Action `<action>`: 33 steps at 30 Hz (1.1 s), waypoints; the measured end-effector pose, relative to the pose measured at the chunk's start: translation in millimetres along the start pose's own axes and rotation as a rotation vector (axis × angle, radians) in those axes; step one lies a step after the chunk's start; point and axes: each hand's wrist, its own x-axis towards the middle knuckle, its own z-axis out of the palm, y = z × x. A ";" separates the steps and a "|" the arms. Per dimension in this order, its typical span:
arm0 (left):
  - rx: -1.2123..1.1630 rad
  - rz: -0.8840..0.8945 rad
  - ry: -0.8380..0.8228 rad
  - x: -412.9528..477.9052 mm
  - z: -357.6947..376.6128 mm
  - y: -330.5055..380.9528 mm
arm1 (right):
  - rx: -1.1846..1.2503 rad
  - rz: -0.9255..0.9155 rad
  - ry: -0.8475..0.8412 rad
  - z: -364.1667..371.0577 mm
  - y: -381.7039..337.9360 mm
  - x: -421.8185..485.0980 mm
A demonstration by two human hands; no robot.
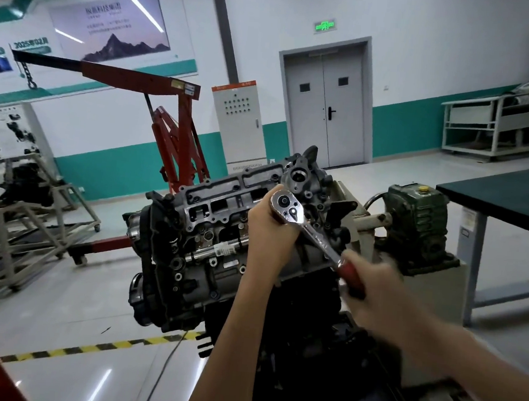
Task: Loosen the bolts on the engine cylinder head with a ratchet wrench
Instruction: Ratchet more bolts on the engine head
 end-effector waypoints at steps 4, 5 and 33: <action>0.003 0.001 -0.052 3.1 -4.4 -0.5 | -0.351 -0.199 -0.061 -63.0 27.6 48.3; 0.012 -0.010 -0.069 3.8 -6.2 0.0 | -0.393 -0.238 -0.069 -74.8 27.5 60.7; 0.044 0.003 -0.133 7.7 -11.8 -1.5 | -0.435 -0.287 -0.082 -83.6 26.4 71.5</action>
